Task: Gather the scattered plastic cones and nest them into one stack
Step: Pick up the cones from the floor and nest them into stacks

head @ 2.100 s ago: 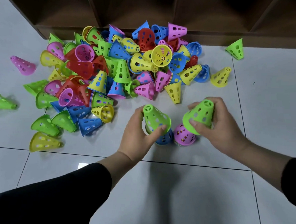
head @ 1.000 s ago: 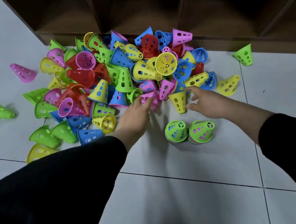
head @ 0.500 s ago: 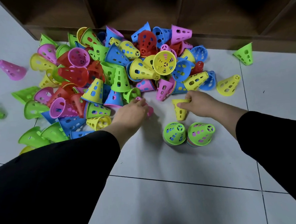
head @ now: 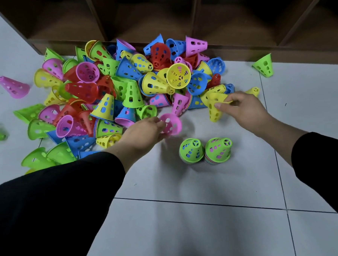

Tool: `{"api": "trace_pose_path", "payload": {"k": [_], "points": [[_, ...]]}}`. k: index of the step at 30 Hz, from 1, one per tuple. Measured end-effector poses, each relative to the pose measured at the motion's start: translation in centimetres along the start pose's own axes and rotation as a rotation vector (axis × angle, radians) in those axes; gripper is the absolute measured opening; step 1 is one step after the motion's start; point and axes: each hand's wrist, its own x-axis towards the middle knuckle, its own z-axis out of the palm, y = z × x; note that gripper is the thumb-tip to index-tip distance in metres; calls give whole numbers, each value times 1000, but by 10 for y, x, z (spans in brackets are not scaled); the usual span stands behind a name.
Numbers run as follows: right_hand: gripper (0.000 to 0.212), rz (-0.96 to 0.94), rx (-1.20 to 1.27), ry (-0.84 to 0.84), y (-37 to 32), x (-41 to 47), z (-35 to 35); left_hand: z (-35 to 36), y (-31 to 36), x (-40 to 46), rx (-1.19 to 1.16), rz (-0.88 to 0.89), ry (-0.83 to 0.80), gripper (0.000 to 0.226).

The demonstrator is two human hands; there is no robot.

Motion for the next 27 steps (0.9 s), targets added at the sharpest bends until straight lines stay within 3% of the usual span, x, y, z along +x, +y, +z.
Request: {"api": "trace_pose_path", "payload": {"k": [4,8,13,16,19,23,27], "points": [[42,31,188,18,-13,-17,-19,-12,14,-15,-371,-175,179,36],[33,-46,8,-41,-28,-44,-39,-33,41,-29,-695,-338,221,45],[37,-139,-484,-284,-49,-84,-61,-47,60,-49,-458,-202,50,48],[59,-196,-766,-426,-51,-92,-55,-47,69,-42,-283,-99,-51,71],[78,-190,-1010,-513,-43,-88,-28,-40,84,-23,-144,-64,-181,74],[77,-191,-1052,-474,-38,-80,2,-31,110,2,-19,-39,-305,70],[72,-162,-1094,-455,-35,-81,13,-20,116,-5,-217,-133,-206,78]]}}
